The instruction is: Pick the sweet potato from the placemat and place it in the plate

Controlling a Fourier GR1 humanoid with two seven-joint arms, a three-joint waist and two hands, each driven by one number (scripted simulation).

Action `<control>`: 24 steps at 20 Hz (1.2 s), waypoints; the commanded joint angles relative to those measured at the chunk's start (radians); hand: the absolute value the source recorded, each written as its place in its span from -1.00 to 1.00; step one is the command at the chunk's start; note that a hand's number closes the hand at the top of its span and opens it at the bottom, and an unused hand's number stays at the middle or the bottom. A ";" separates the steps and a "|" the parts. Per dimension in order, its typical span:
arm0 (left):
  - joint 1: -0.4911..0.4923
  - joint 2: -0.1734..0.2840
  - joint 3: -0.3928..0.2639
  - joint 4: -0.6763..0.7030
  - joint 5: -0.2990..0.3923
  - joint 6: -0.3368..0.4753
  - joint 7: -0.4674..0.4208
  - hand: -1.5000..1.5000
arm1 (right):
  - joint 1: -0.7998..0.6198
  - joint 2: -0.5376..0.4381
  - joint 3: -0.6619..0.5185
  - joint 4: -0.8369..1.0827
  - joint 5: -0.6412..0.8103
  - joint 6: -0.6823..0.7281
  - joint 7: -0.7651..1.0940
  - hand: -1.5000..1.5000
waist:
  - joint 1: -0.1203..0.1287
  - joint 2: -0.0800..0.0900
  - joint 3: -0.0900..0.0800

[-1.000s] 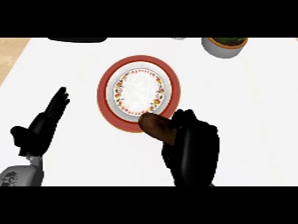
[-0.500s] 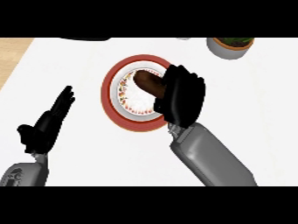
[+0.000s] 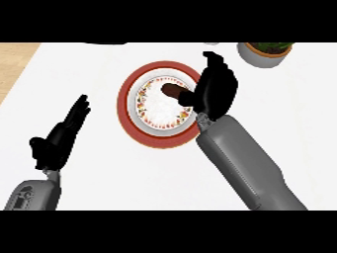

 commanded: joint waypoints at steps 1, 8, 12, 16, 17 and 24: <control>0.032 -0.008 -0.020 -0.007 -0.021 0.006 -0.024 0.00 | -0.039 0.010 -0.043 0.076 -0.038 -0.239 0.131 -1.00 | -0.006 -0.004 0.001; 0.005 0.025 0.027 0.017 0.008 -0.013 -0.024 0.00 | -0.002 0.010 -0.096 0.041 -0.052 -0.575 0.059 -1.00 | -0.032 -0.009 0.001; 0.040 0.024 0.032 0.015 0.002 0.001 -0.019 0.00 | 0.084 0.010 -0.025 -0.029 -0.097 -0.737 0.061 -1.00 | -0.057 -0.024 0.001; 0.102 0.029 0.053 0.016 0.001 0.012 -0.054 0.00 | 0.274 0.010 0.077 -0.156 -0.084 -0.796 0.003 -1.00 | -0.108 -0.032 -0.001; 0.068 0.034 0.069 -0.005 0.033 -0.004 -0.019 0.00 | 0.321 0.010 0.112 -0.150 -0.076 -0.862 -0.004 -1.00 | -0.105 -0.031 0.000; 0.096 0.035 0.067 -0.026 0.021 -0.012 -0.008 0.00 | 0.598 -0.087 0.285 -0.347 -0.165 -0.871 -0.181 -1.00 | -0.113 -0.029 0.000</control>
